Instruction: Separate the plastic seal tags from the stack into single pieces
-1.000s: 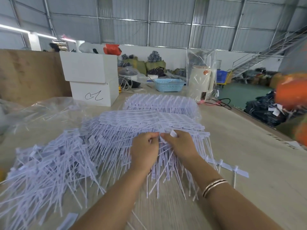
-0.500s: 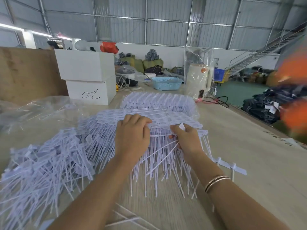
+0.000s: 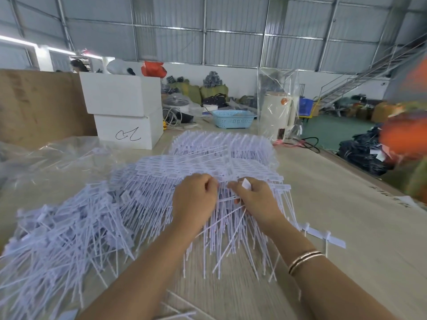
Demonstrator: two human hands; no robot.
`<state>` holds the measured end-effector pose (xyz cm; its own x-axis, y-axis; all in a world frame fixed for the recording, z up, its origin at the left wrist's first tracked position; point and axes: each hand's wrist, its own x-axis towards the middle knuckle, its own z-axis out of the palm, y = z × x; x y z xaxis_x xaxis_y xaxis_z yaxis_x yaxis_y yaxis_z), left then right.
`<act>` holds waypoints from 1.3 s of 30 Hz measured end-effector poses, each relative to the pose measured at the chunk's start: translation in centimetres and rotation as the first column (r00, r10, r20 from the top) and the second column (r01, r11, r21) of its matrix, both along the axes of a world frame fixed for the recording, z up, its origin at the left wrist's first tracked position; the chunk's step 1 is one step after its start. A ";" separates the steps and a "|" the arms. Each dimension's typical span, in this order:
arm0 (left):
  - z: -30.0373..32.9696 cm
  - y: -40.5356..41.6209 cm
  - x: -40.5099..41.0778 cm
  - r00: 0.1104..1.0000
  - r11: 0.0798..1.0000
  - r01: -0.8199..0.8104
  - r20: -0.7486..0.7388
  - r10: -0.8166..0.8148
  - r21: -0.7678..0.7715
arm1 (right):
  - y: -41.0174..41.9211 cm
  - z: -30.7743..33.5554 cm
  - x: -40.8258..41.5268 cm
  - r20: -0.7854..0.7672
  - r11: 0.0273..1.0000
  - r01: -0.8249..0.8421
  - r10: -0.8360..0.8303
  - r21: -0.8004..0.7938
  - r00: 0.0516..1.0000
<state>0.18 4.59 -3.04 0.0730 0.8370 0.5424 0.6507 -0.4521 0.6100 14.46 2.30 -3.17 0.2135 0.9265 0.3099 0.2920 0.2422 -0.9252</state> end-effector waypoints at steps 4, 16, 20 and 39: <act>1.5 0.5 0.7 0.993 0.997 -0.057 -0.095 0.063 0.059 | -0.2 0.6 -0.2 0.132 0.997 -0.022 0.012 0.070 0.991; 3.4 0.9 2.7 0.887 0.951 0.111 0.461 0.037 -0.289 | 0.0 2.2 -2.0 0.270 0.979 0.077 -0.127 0.188 0.954; 3.1 1.0 3.2 0.851 0.946 0.083 0.517 0.097 -0.314 | 0.3 1.9 -2.8 0.407 0.938 0.189 -0.300 0.290 0.863; 5.0 0.3 -1.6 0.969 0.967 0.135 0.232 -0.083 -0.218 | 0.3 3.1 4.1 -0.433 0.924 0.332 -0.382 -0.191 0.816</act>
